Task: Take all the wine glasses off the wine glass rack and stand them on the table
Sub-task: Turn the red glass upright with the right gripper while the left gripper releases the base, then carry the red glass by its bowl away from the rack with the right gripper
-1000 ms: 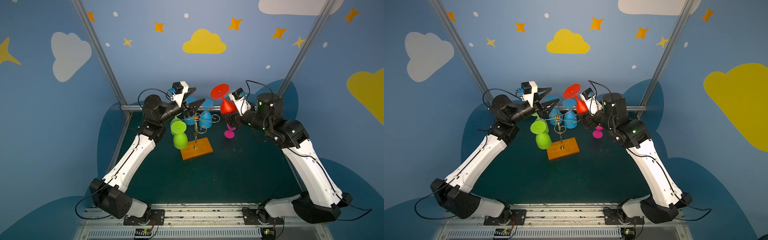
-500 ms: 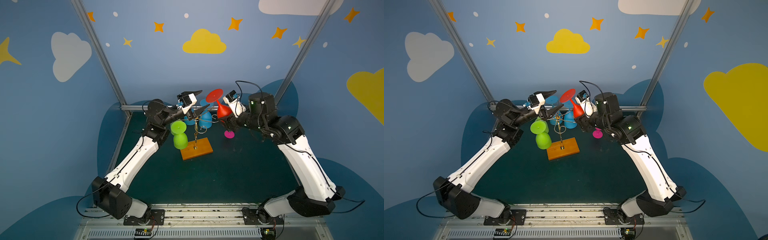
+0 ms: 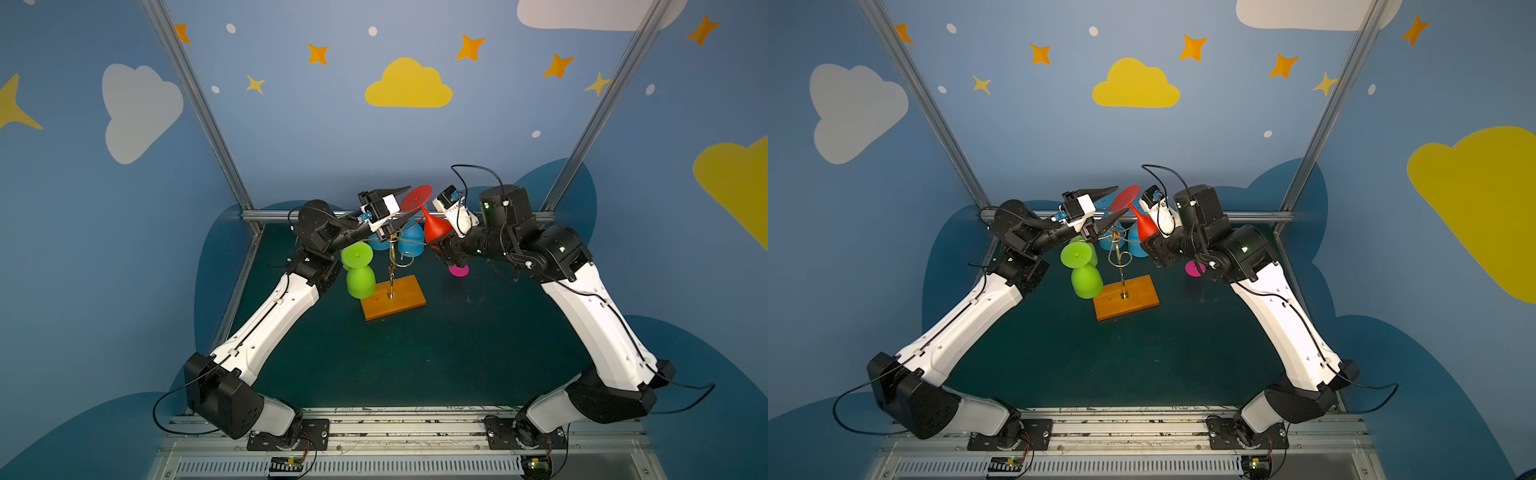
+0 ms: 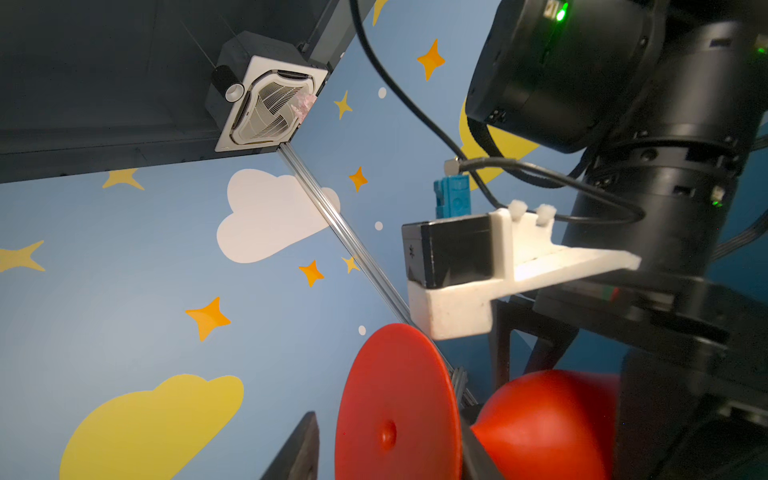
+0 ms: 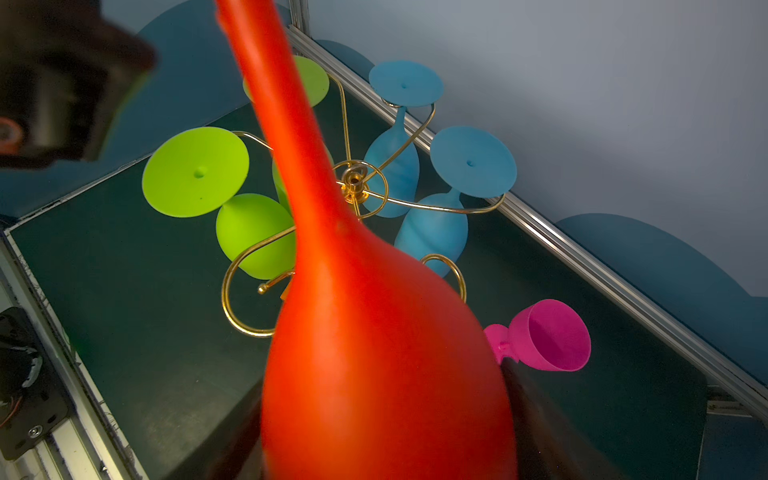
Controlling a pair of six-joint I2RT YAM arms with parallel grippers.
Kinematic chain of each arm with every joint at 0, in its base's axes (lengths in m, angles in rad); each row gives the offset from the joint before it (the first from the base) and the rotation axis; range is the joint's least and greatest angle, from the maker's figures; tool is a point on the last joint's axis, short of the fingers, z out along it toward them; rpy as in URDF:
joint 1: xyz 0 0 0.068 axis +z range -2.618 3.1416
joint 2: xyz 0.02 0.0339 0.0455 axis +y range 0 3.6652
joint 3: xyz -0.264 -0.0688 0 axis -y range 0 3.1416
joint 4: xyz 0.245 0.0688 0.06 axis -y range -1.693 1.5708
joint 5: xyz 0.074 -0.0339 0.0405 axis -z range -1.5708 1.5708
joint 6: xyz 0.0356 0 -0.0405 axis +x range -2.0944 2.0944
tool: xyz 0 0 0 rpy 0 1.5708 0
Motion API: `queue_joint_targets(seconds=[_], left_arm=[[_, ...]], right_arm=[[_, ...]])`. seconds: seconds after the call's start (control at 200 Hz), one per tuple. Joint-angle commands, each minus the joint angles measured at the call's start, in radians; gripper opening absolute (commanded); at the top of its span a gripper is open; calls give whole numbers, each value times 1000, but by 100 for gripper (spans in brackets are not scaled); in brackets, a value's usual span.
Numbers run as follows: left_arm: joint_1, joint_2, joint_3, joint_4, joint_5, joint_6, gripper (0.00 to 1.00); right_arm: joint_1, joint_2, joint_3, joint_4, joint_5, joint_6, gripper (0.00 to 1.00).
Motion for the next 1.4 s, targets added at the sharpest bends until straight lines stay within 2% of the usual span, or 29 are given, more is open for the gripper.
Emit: queue_joint_targets(seconds=[0.0, 0.14, 0.29, 0.335, 0.406, 0.491, 0.611, 0.786, 0.976, 1.181, 1.392], left_arm=[[-5, -1, -8, 7, -8, 18, 37], [-5, -1, -10, 8, -14, 18, 19], [-5, -3, -22, 25, -31, 21, 8], [-5, -6, -27, 34, -42, 20, 6], [-5, -9, -34, 44, -62, 7, 3], [-6, -14, -35, 46, -95, -19, 3], [-5, -26, -46, 48, -162, -76, 3], [-5, -53, -70, 28, -276, -222, 3], [-3, -88, -93, -28, -391, -362, 3], [21, -105, -144, 37, -393, -498, 3], [30, -97, -140, 43, -361, -566, 3]], right_arm=[[8, 5, 28, -10, -10, 22, 24], [10, 10, 28, -8, -21, 29, 24], [11, 10, 24, 0, -39, 38, 31], [9, 4, 17, 10, -45, 42, 37], [10, -15, -12, 44, -52, 43, 56], [6, -51, -57, 104, -48, 52, 72], [-17, -114, -126, 207, -95, 79, 82], [-97, -244, -282, 416, -282, 167, 85], [-240, -379, -454, 641, -489, 332, 85], [-342, -476, -600, 766, -451, 476, 83], [-370, -467, -633, 777, -464, 526, 71]])
